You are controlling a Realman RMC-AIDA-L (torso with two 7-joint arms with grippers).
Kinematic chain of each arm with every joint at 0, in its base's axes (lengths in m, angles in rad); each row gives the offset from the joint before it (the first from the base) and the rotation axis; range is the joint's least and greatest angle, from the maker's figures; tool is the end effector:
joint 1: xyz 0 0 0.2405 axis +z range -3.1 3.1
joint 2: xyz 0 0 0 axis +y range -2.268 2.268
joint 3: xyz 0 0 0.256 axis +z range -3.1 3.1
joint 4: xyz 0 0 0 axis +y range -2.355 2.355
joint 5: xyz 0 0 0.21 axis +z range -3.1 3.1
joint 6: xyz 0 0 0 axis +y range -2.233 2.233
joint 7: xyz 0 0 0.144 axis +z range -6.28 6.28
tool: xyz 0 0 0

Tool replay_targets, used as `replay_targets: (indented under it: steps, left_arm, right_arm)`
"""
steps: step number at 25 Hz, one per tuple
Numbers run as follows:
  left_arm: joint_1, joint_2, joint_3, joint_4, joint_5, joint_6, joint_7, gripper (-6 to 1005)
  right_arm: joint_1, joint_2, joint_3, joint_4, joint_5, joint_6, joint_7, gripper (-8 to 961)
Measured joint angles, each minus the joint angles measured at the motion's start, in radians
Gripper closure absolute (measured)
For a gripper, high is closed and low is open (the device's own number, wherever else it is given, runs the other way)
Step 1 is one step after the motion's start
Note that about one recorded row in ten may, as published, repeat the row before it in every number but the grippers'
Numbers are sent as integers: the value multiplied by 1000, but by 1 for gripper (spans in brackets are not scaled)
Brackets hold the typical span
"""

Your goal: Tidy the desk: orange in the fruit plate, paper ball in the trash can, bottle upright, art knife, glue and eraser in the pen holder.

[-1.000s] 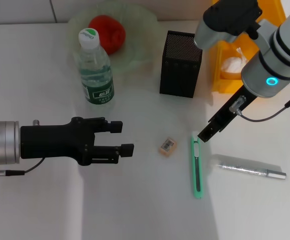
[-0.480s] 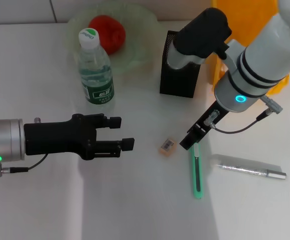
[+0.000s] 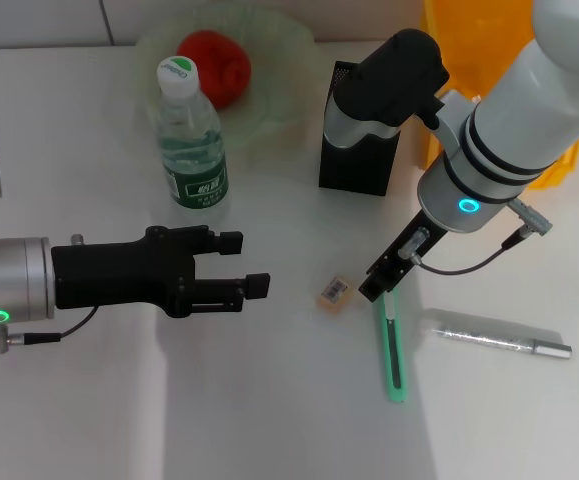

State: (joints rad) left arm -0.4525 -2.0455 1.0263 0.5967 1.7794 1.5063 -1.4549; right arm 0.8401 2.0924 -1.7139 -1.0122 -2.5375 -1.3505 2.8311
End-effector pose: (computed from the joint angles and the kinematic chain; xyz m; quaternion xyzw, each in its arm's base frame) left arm -0.2661 0.3041 -0.0286 -0.9346 -0.2601 -0.2348 0.0610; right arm 0.1486 0.3615 -0.0859 -0.9033 0.3250 -0.2381 0.1477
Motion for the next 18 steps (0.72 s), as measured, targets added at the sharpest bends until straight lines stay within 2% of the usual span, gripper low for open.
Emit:
replay_targets:
  steps: [8,18]
  left_arm:
    - [-2,-1,1,0,0,-1,1,217]
    - [-3,-2,2,0,0,-2,1,217]
  right_arm:
    - [-7,0,-1,1,0,2,5,524]
    - [-8,0,-1,1,0,7,7,528]
